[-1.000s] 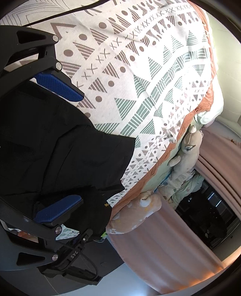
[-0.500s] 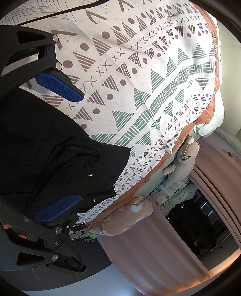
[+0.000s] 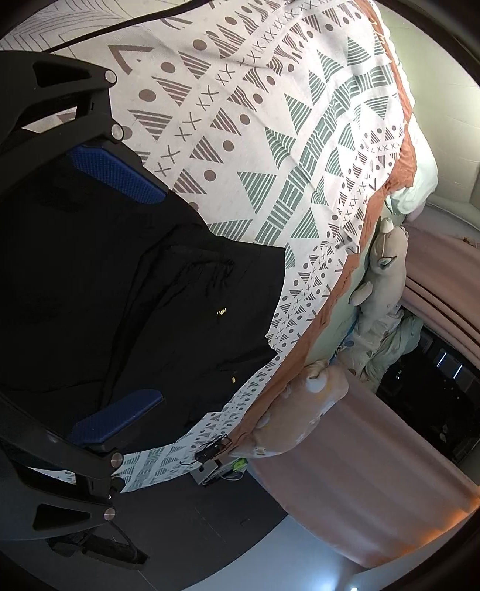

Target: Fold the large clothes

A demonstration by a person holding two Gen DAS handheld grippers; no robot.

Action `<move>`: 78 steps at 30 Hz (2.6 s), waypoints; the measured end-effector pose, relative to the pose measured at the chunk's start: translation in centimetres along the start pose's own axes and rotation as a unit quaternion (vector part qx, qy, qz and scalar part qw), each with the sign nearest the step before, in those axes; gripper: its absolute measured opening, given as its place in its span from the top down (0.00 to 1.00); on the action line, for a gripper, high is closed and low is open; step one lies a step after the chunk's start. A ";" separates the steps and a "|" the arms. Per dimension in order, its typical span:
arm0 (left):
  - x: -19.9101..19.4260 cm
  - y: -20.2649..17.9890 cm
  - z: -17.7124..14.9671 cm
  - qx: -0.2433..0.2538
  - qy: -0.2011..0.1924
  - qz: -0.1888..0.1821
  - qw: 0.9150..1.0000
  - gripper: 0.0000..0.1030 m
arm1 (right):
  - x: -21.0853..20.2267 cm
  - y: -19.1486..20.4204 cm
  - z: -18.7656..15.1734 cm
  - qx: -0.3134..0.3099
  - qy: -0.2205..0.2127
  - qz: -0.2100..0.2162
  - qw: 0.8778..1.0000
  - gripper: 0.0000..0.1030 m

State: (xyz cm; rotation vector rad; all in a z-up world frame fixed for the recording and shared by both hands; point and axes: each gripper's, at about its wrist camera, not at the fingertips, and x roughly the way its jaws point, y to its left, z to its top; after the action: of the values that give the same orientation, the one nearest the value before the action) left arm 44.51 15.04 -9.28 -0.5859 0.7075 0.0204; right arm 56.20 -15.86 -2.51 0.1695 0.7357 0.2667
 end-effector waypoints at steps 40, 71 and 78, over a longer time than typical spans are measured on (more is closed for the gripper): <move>-18.6 6.1 -16.7 0.041 0.034 0.032 0.998 0.05 | -27.1 -17.4 -24.5 0.168 -0.018 0.028 0.985 0.21; -14.3 14.8 -21.4 -0.125 0.111 -0.122 0.978 0.33 | -20.2 -24.5 -31.1 0.277 -0.017 0.233 0.932 0.35; -13.8 15.5 -21.6 -0.137 0.120 -0.102 0.978 0.33 | -18.3 -24.8 -31.8 0.273 0.012 0.236 0.932 0.35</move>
State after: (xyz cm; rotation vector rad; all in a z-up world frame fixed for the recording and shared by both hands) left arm 17.53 19.42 -21.60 -0.9349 0.8826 -0.1484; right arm 26.01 -43.02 -20.15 0.8820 0.7732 0.5185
